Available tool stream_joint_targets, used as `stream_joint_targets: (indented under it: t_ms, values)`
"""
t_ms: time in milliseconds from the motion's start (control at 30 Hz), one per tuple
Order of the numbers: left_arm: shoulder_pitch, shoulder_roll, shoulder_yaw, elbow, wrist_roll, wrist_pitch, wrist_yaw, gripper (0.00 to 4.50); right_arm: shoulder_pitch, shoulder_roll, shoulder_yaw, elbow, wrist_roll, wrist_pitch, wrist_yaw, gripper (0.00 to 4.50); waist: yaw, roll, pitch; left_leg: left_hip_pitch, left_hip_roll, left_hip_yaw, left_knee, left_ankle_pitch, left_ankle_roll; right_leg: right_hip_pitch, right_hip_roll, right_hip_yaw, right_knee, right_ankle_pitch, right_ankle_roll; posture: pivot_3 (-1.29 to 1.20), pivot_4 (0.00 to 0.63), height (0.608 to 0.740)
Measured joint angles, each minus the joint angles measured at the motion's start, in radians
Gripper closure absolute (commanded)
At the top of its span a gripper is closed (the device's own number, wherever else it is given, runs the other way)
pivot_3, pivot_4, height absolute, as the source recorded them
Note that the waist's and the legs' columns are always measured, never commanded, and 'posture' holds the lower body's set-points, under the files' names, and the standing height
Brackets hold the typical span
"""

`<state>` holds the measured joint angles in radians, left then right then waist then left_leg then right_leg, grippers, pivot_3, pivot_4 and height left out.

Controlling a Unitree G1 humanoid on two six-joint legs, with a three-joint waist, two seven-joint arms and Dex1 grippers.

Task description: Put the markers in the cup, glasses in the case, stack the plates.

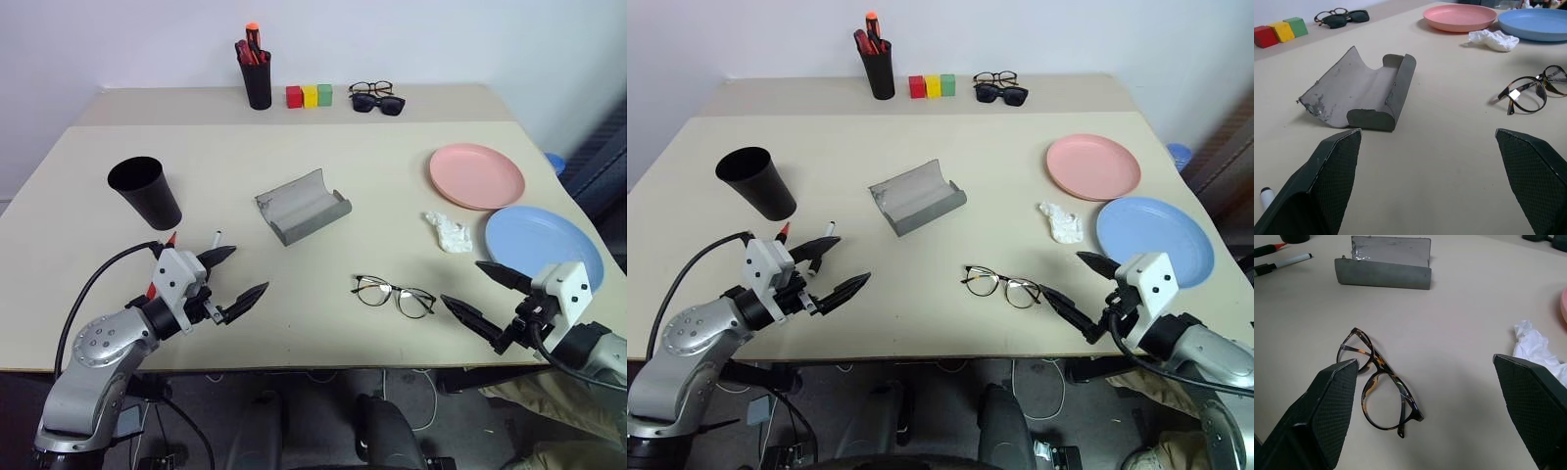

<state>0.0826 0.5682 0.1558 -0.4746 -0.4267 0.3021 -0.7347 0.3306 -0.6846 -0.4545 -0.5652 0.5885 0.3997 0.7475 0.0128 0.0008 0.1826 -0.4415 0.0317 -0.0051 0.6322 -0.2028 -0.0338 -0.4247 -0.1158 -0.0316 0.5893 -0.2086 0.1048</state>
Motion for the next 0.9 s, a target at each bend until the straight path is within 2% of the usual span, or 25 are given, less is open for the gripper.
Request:
stream_joint_targets:
  t_ms: [633, 733, 900]
  values:
    - [0.005, -0.018, -0.007, 0.000, 0.001, 0.022, 0.050, 0.00, -0.011, 0.003, 0.008, 0.100, -0.036, -0.100, 0.081, 0.04, -0.001, 0.000, 0.000, 0.002, 0.000, 0.000, 0.001, 0.000, 0.000, 0.000, 0.000, 0.000, 0.006, 0.000, 0.000, 0.00, 0.150, 0.740]
    - [-0.015, -0.053, -0.006, -0.004, 0.001, 0.066, 0.117, 0.00, -0.080, 0.000, 0.030, 0.111, -0.017, -0.094, 0.099, 0.04, -0.002, 0.000, 0.000, 0.002, 0.000, 0.000, 0.001, 0.000, 0.000, 0.000, 0.000, 0.000, 0.007, 0.000, 0.000, 0.00, 0.150, 0.740]
    - [-0.124, -0.116, -0.002, -0.032, 0.009, 0.291, 0.350, 0.00, -0.318, -0.010, 0.139, 0.119, 0.065, -0.038, 0.152, 0.04, -0.001, -0.002, 0.000, 0.003, 0.000, -0.002, 0.003, 0.000, 0.001, 0.001, 0.001, 0.000, 0.009, 0.001, 0.001, 0.00, 0.150, 0.740]
